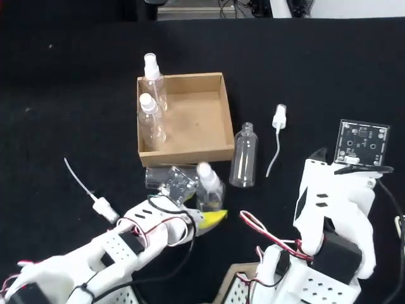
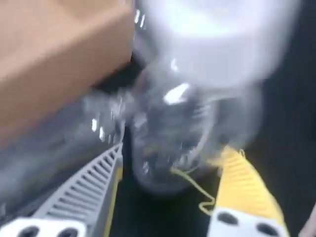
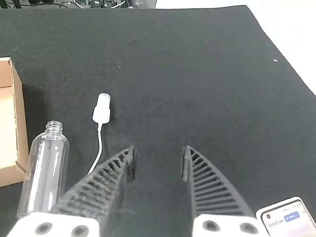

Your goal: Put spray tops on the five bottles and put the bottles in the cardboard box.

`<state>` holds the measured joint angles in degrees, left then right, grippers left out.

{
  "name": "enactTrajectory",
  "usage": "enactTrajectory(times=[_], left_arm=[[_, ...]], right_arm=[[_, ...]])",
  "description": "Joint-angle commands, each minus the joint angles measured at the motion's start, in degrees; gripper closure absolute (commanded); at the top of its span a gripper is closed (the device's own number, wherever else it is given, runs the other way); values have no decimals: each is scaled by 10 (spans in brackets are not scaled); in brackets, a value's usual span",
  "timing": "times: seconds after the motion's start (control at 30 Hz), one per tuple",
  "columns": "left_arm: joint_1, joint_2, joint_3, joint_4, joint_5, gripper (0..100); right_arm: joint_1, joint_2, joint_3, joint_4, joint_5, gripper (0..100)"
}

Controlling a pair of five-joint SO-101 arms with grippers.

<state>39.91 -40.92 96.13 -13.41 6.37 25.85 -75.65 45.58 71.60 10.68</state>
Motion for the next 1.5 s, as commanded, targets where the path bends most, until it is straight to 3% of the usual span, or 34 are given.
enactTrajectory(times=[0.0, 0.43, 0.7, 0.87, 0.97, 1.13, 1.33, 1.47], left_arm=[[3, -4, 4, 2, 6, 712], [2, -42, 4, 38, 25, 712], [-8, -296, 3, 316, 33, 712], [-35, -542, -21, 593, 29, 712], [-85, -656, -58, 730, 29, 712], [-190, -572, -105, 771, 29, 709], [-271, -587, -110, 790, 23, 708], [-309, -625, -111, 844, -51, 711]], right_arm=[[-10, -7, -30, 3, -3, 868], [-10, -7, -29, 4, -3, 868], [-11, -7, -20, 4, -3, 868], [-11, -7, 12, 3, -4, 867], [-25, -7, 17, 4, -4, 865], [-96, -7, 14, 31, -4, 864], [-175, 3, 17, 55, 9, 864], [-225, 83, 18, 57, 60, 864]])
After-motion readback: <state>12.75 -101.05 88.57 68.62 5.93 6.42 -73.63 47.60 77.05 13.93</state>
